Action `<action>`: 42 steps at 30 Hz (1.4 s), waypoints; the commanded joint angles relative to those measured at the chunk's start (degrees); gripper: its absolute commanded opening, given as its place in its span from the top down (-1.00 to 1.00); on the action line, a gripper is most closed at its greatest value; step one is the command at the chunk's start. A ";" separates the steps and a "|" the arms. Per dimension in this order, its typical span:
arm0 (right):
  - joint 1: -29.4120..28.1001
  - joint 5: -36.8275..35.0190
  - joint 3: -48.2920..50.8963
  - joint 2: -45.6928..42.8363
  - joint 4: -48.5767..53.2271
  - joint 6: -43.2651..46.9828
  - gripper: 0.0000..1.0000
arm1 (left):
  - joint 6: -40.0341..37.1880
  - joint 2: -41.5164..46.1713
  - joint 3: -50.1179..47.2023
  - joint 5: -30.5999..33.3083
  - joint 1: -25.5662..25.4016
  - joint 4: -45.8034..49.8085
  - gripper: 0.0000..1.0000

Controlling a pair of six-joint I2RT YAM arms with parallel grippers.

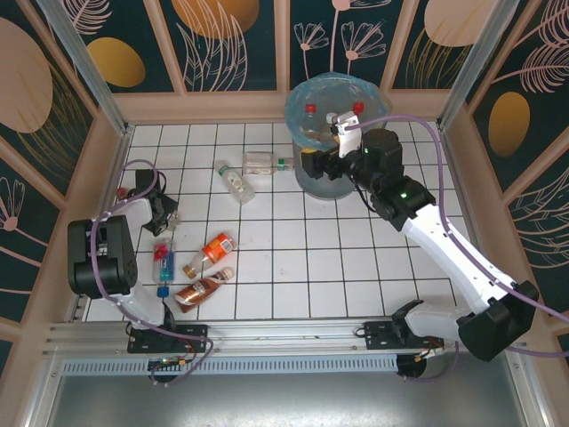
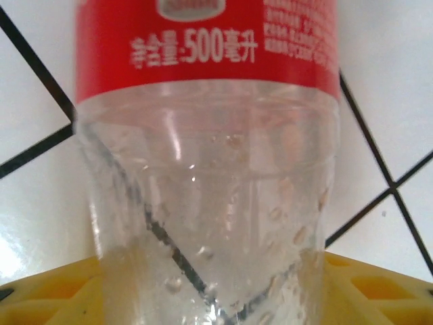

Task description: Put the plastic bottles in the bin

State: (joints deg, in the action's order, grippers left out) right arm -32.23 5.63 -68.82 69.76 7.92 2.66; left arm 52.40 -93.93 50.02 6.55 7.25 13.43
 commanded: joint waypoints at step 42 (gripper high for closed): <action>6.27 33.65 -12.51 -1.56 -14.68 -23.30 -0.87 | -56.60 37.72 -1.08 -9.55 -49.63 -25.96 0.81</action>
State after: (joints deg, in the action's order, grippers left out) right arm -26.87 36.91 -79.09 67.55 -4.25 -16.45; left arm -1.98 -56.12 49.25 -2.13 -40.97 -6.28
